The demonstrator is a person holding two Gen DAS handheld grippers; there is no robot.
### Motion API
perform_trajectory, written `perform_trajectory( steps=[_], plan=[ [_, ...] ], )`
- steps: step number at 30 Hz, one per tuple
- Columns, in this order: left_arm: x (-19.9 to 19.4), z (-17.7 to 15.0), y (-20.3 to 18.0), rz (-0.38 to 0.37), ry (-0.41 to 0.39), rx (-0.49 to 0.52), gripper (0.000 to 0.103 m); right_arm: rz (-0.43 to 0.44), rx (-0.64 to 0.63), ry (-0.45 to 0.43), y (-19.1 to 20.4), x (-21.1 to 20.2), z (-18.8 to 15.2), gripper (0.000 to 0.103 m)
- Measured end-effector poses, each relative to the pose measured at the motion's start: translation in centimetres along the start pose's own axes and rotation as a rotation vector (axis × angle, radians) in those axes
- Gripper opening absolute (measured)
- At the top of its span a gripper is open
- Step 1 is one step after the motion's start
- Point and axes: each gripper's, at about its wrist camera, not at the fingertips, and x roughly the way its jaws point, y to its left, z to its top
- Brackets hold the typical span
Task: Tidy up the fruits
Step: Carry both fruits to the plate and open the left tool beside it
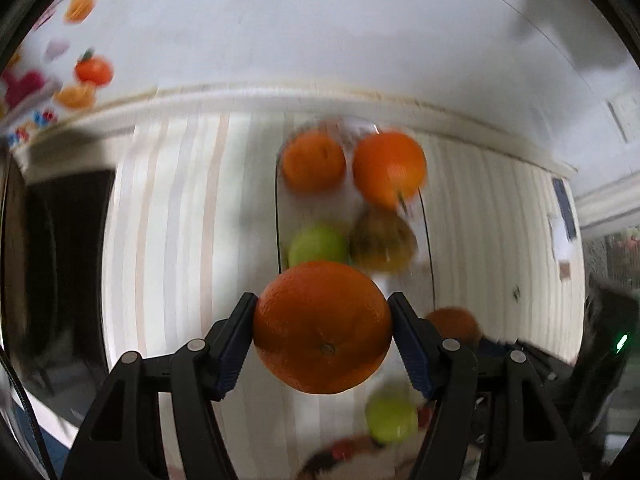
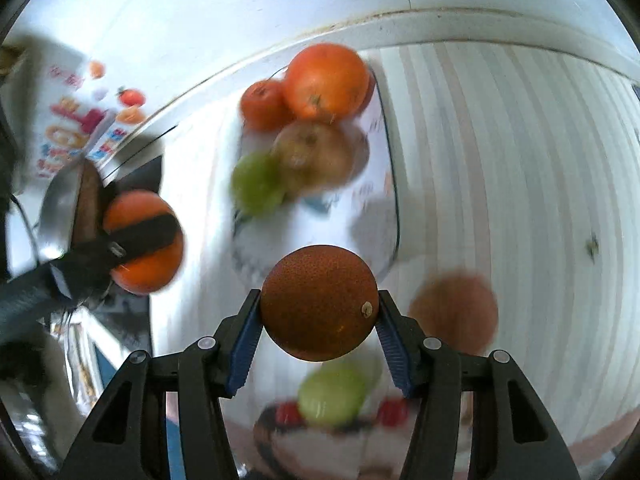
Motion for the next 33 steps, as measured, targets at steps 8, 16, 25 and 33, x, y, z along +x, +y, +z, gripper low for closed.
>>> perform_trajectory(
  steps=[8,16,25,33],
  plan=[
    [3.9,5.8,-0.1,0.032,0.058,0.029,0.064,-0.050,0.019,0.059,-0.6,4.6,3.4,0.058],
    [6.0,6.4,-0.6,0.065,0.104,0.053,0.064,-0.046,0.052,0.097,-0.8,6.0,3.6,0.058],
    [4.8,6.8,-0.6,0.040,0.067,0.039,0.088,0.009,0.100,0.103,-1.0,6.7,3.7,0.086],
    [1.4,5.4,0.9,0.019,-0.004,-0.009,0.089,-0.067,0.103,0.052,-1.0,4.4,3.6,0.096]
  ],
)
